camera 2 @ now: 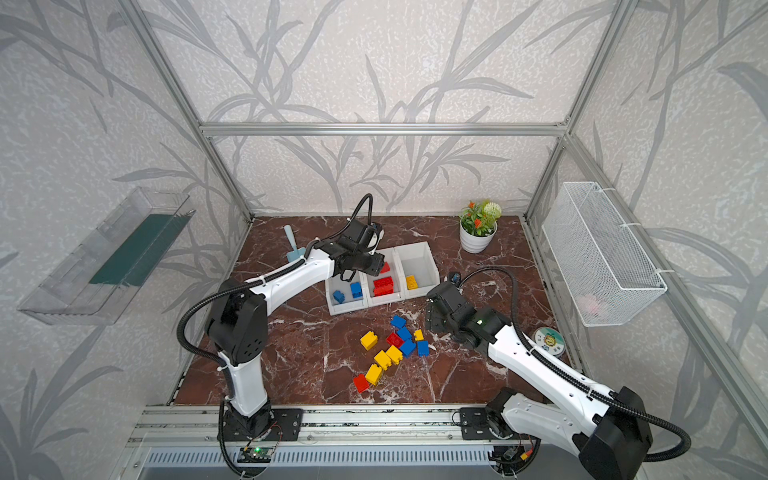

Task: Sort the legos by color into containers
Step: 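Carry the red brick with the left gripper into the middle compartment, release, then lower the right gripper onto a yellow brick while the left gripper withdraws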

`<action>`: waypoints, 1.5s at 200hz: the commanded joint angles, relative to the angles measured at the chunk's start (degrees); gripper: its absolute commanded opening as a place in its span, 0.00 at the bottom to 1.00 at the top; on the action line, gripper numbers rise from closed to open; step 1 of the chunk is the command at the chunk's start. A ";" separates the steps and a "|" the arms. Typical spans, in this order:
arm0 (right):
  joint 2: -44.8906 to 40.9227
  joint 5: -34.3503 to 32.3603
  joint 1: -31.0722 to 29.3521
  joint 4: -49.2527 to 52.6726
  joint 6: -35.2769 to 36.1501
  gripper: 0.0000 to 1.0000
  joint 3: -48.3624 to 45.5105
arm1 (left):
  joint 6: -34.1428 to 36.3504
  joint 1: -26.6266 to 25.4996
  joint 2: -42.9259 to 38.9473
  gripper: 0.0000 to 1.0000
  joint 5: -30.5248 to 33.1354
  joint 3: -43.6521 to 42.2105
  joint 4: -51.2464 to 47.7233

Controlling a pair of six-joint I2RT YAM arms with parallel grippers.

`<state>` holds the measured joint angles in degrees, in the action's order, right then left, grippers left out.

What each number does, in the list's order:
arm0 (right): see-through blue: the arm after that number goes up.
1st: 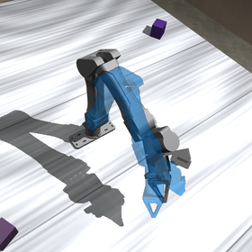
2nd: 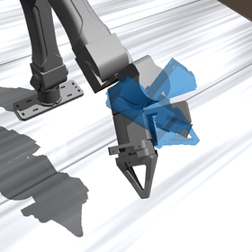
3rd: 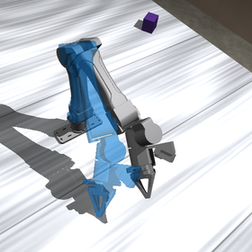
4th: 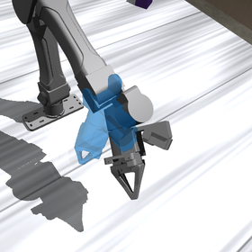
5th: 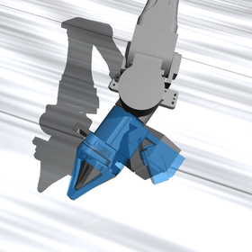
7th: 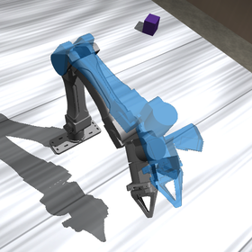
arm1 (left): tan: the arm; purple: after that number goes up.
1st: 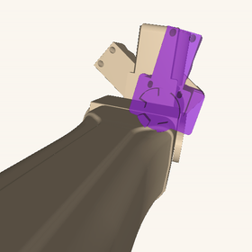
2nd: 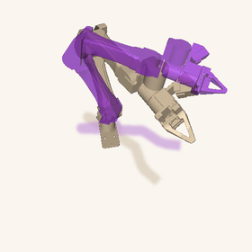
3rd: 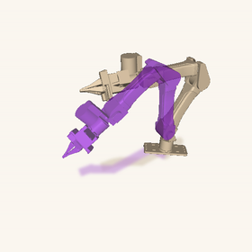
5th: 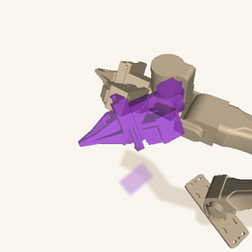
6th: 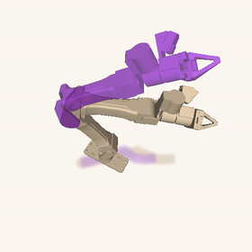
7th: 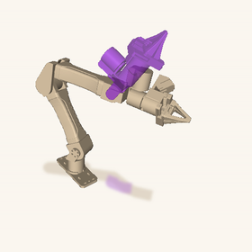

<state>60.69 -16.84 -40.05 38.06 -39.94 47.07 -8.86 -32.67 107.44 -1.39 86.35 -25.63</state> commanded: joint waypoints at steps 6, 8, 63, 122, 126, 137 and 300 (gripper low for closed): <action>0.55 1.26 -0.71 0.14 1.56 0.79 -0.40 | -2.61 1.48 -5.39 0.56 -0.56 -3.49 3.79; 0.68 1.34 -0.83 0.03 1.59 0.79 -0.40 | -2.77 1.64 -5.64 0.56 -0.61 -3.65 3.86; 8.53 5.96 -6.87 -5.33 9.15 0.80 2.82 | -3.79 4.34 -13.31 0.56 0.66 -9.90 2.83; 21.76 14.86 -15.23 -11.80 19.80 0.82 9.19 | -6.43 8.34 -28.98 0.59 2.43 -24.21 2.32; 22.90 15.26 -15.68 -11.86 20.12 0.82 9.85 | -6.74 8.47 -30.01 0.59 2.72 -25.08 2.32; 25.92 15.69 -16.76 -11.65 21.15 0.82 11.73 | -7.60 8.83 -32.61 0.59 3.32 -27.75 2.19; 49.56 16.56 -18.13 -8.16 25.62 0.71 25.27 | -11.88 10.30 -42.02 0.60 4.55 -37.46 1.74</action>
<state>108.79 0.45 -58.04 28.51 -14.68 70.63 -19.81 -22.76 66.70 2.11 49.54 -22.79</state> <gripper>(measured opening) 0.722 0.603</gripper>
